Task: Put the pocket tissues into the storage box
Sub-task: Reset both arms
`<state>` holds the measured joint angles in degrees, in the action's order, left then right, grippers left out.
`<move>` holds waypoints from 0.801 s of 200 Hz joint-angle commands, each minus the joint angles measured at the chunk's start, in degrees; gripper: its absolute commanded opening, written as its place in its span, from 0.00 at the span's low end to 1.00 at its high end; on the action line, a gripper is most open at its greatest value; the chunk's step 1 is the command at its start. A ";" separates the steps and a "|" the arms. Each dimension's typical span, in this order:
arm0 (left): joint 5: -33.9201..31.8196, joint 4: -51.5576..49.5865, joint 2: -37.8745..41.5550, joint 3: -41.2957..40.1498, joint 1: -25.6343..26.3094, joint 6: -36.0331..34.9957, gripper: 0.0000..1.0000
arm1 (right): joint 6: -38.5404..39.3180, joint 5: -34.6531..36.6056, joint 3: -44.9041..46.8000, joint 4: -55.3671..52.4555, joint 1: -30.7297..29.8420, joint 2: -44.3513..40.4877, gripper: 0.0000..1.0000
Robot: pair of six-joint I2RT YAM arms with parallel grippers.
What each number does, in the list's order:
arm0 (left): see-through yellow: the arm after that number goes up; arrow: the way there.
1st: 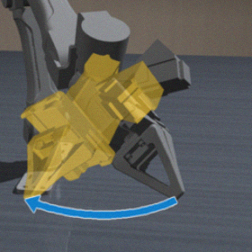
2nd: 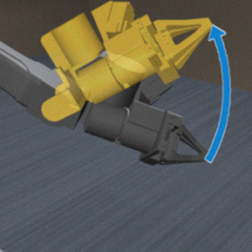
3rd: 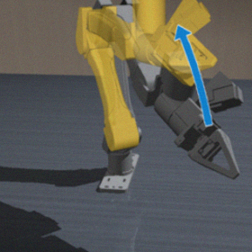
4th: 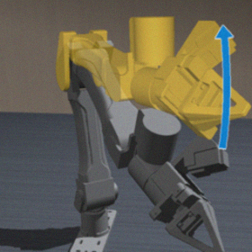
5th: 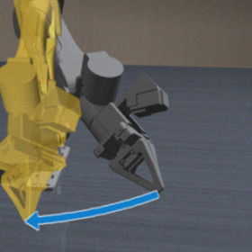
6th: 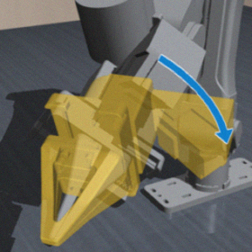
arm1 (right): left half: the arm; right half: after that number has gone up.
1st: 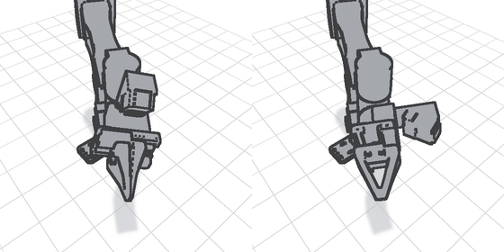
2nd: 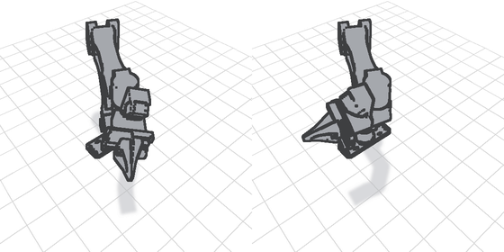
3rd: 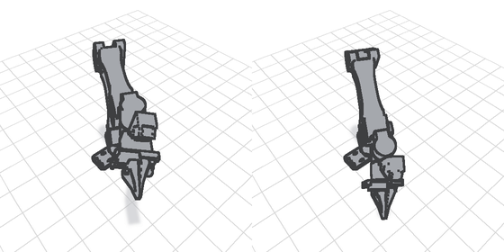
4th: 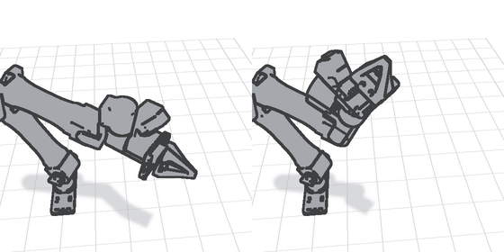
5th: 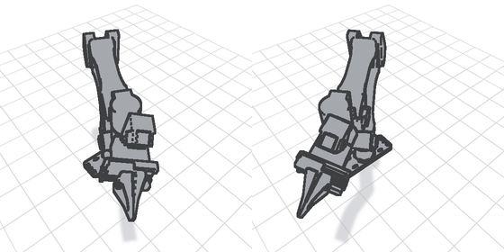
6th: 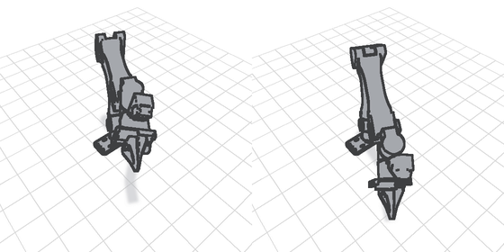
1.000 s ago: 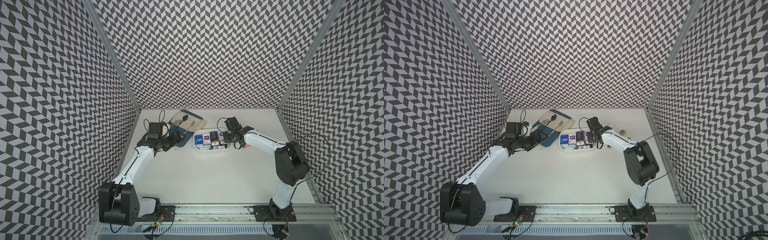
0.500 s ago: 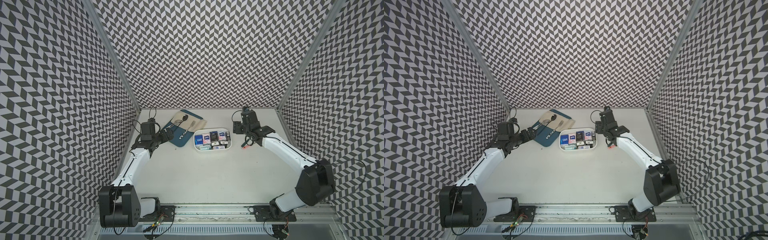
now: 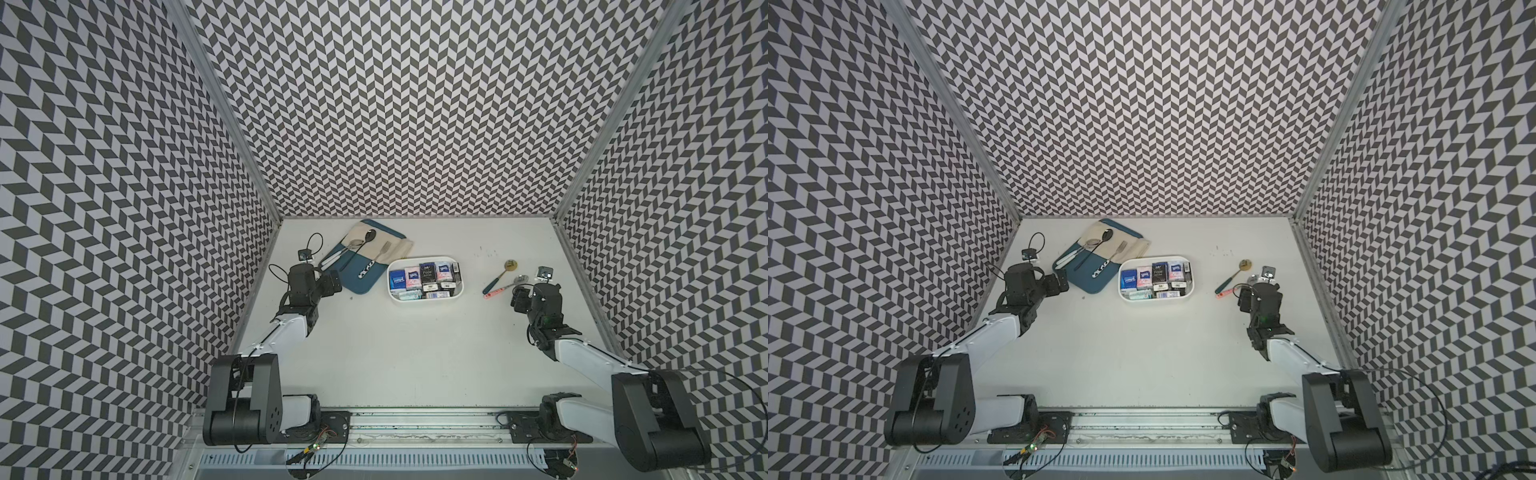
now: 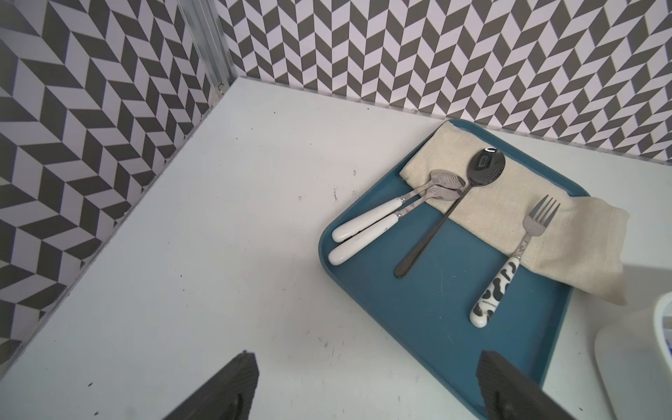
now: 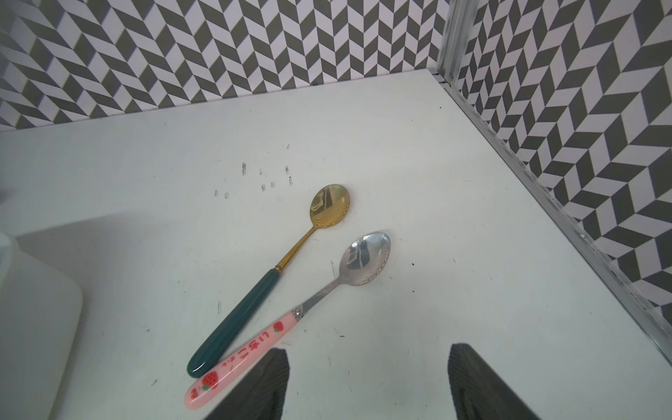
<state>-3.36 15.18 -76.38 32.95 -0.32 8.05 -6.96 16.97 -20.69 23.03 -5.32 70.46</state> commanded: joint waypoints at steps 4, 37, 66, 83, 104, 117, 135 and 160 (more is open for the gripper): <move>-0.88 18.21 -1.59 -4.38 -0.22 -3.48 1.00 | 3.22 -1.48 2.51 25.09 0.43 2.60 0.74; -1.38 33.81 -6.29 -9.50 0.07 -4.58 1.00 | 4.72 -4.72 4.85 39.91 2.19 9.87 0.75; -2.35 45.84 -10.52 -13.80 1.23 -6.67 1.00 | 4.79 -8.53 11.89 63.35 3.38 20.20 0.99; -1.67 52.36 -11.90 -17.23 1.55 -7.17 1.00 | 5.43 -10.12 7.48 48.84 3.46 16.42 0.99; -1.84 53.91 -11.99 -17.76 1.55 -7.15 1.00 | 6.83 -9.89 7.46 54.63 2.76 19.11 0.99; -1.92 55.82 -12.54 -18.34 1.55 -7.45 1.00 | 6.82 -9.81 7.50 54.44 2.75 18.81 0.99; -1.99 55.06 -12.17 -18.33 1.63 -7.34 1.00 | 6.51 -9.74 5.61 47.55 2.73 17.11 0.99; -2.04 54.92 -12.15 -18.19 1.64 -7.35 1.00 | 6.55 -9.65 6.32 50.00 2.72 17.76 0.99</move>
<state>-4.97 67.24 -88.79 14.81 1.10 1.34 -1.02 7.88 -14.44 70.32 -2.44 88.73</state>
